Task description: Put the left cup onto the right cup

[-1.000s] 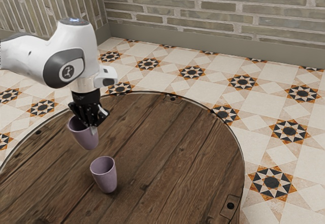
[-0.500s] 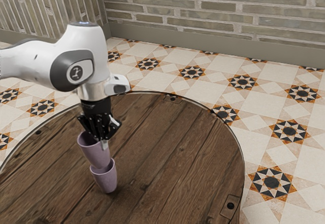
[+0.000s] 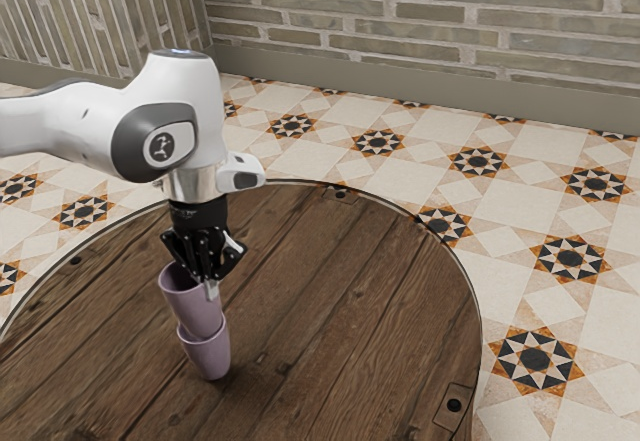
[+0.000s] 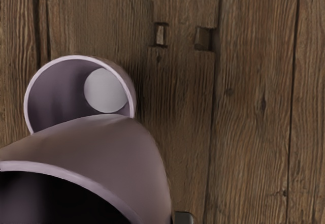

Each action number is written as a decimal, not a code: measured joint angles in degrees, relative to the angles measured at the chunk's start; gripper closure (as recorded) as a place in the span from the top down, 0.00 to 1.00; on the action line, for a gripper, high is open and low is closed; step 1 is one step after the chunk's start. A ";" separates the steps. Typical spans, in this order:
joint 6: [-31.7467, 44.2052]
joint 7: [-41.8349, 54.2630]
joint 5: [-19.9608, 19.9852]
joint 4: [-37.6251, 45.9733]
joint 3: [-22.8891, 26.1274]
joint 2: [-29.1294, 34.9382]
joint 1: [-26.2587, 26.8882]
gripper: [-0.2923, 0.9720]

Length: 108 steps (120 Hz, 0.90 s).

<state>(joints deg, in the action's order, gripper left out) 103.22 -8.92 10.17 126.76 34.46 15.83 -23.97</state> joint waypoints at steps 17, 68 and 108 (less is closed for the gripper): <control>0.02 -0.53 -0.73 -0.31 -0.01 -0.61 0.08 0.17; 0.05 -2.43 -4.65 -1.18 -0.87 -2.93 0.61 0.17; 1.04 -3.95 -7.47 -2.89 -1.22 -7.41 0.58 0.17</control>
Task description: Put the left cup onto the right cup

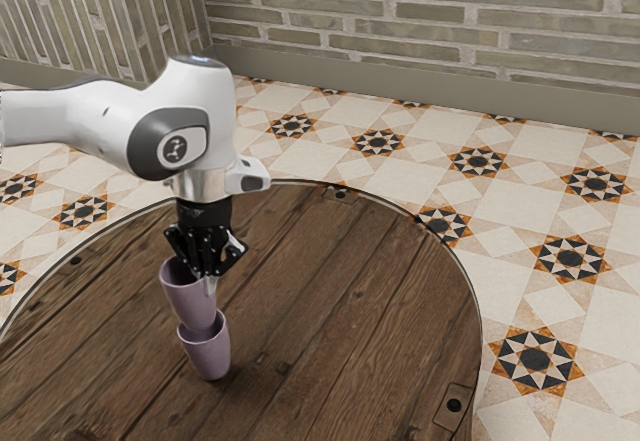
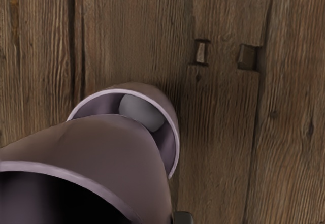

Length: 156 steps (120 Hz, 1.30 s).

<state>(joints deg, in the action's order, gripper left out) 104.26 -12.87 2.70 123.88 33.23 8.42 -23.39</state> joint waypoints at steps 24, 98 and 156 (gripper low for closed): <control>0.88 -0.68 -0.41 0.05 -0.01 -1.11 -0.39 0.17; 2.20 -2.65 -0.11 0.83 -0.01 -2.71 -0.53 0.22; 3.51 -3.51 0.25 1.60 -0.01 -2.23 -0.08 0.53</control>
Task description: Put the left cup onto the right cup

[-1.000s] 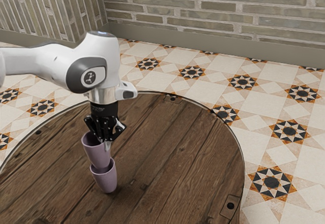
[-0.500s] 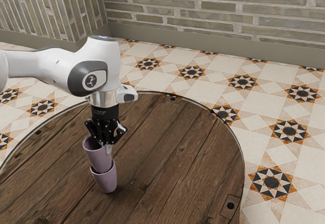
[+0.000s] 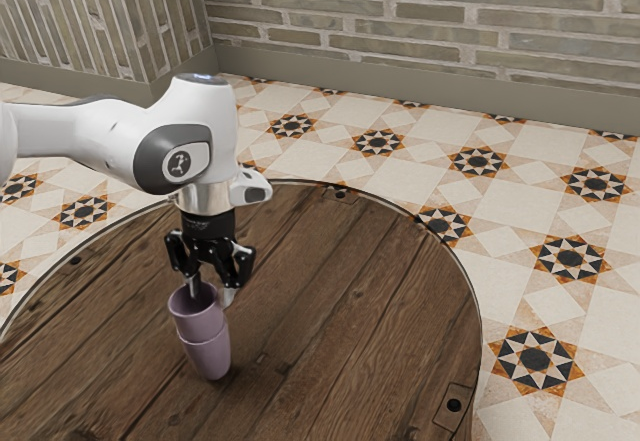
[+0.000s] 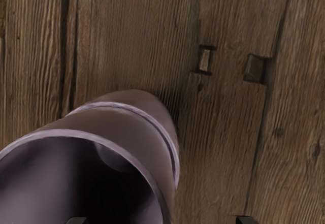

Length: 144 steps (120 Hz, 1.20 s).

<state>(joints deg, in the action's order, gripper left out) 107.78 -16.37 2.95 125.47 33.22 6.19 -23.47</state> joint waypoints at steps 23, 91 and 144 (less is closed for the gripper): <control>-0.13 -0.09 0.16 -1.25 -0.97 0.22 1.08 0.67; -6.13 2.12 -1.83 -10.97 -24.08 -0.61 24.70 0.76; -9.82 8.90 -5.79 -19.83 -33.69 -4.56 31.92 0.77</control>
<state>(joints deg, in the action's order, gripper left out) 97.96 -7.47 -2.84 105.64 -0.47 1.63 8.45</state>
